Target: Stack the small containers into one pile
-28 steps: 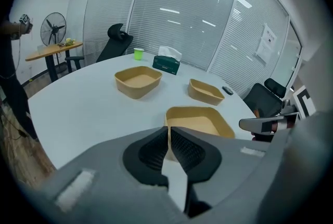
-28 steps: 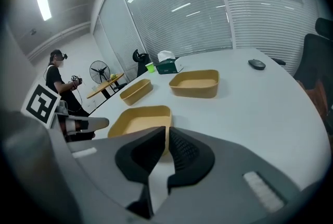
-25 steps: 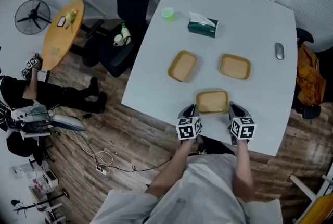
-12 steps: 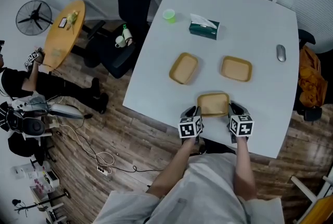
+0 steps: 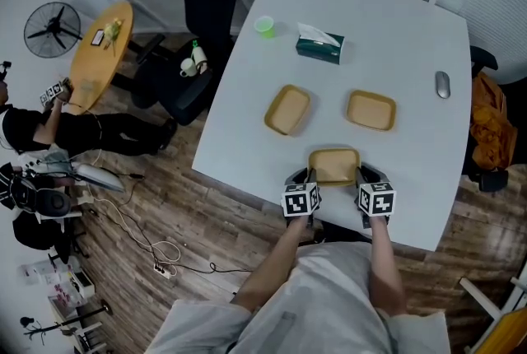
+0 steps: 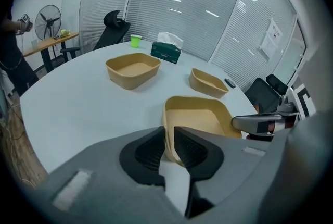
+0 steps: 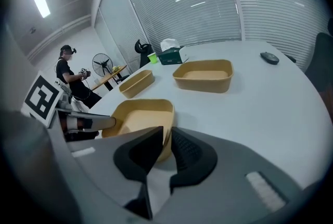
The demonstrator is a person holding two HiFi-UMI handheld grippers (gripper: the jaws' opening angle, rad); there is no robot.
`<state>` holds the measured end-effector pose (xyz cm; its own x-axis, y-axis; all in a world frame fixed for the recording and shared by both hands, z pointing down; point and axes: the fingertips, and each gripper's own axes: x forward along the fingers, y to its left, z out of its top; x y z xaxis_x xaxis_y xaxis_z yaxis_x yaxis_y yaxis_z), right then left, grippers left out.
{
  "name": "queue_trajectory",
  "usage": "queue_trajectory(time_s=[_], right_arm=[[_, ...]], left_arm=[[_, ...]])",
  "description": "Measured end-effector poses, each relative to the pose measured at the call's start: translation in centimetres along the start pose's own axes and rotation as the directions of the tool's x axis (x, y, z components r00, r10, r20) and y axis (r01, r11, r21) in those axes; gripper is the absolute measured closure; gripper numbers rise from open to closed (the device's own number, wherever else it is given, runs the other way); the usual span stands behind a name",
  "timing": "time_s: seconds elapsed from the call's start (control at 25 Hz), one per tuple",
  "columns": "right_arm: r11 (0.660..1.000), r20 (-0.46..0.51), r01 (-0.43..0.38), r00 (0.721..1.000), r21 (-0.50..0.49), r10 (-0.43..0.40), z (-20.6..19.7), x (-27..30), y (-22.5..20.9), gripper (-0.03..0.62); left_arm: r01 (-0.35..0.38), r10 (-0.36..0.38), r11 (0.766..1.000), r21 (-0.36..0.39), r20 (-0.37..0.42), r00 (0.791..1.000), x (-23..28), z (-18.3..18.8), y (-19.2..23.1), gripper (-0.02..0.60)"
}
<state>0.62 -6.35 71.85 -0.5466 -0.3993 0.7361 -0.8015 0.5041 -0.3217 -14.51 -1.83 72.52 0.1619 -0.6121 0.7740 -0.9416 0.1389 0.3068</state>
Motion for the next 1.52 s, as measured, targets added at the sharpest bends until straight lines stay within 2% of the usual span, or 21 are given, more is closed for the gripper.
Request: queue_trajectory(time_s=[0.08,0.16,0.72,1.08,1.52], right_arm=[[1.0,0.01,0.003,1.0,-0.002,-0.003,0.4,-0.2,0.1,0.546],[1.0,0.024,0.006,1.0,0.011,-0.007,0.8,-0.5,-0.2,0.555],[0.985,0.158,0.035,0.986,0.17,-0.062,5.9,-4.0,-3.8,0.571],[0.974,0.16,0.074,0.981,0.216,-0.11,8.2,-4.6,-6.3,0.571],[0.965,0.159,0.093,0.978,0.243,-0.134,11.5,-4.5,-9.0,0.571]], left_arm=[[-0.006,0.006,1.0,0.003,0.004,1.0,0.1,0.5,0.0,0.522],[-0.009,0.009,1.0,0.006,0.011,1.0,0.1,1.1,-0.1,0.557],[0.073,-0.079,0.99,0.125,0.045,0.996,0.8,7.3,-5.1,0.558],[0.117,-0.122,0.971,0.209,0.01,0.993,2.5,11.0,-7.8,0.558],[0.152,-0.147,0.958,0.244,-0.04,0.988,5.5,14.3,-9.8,0.558]])
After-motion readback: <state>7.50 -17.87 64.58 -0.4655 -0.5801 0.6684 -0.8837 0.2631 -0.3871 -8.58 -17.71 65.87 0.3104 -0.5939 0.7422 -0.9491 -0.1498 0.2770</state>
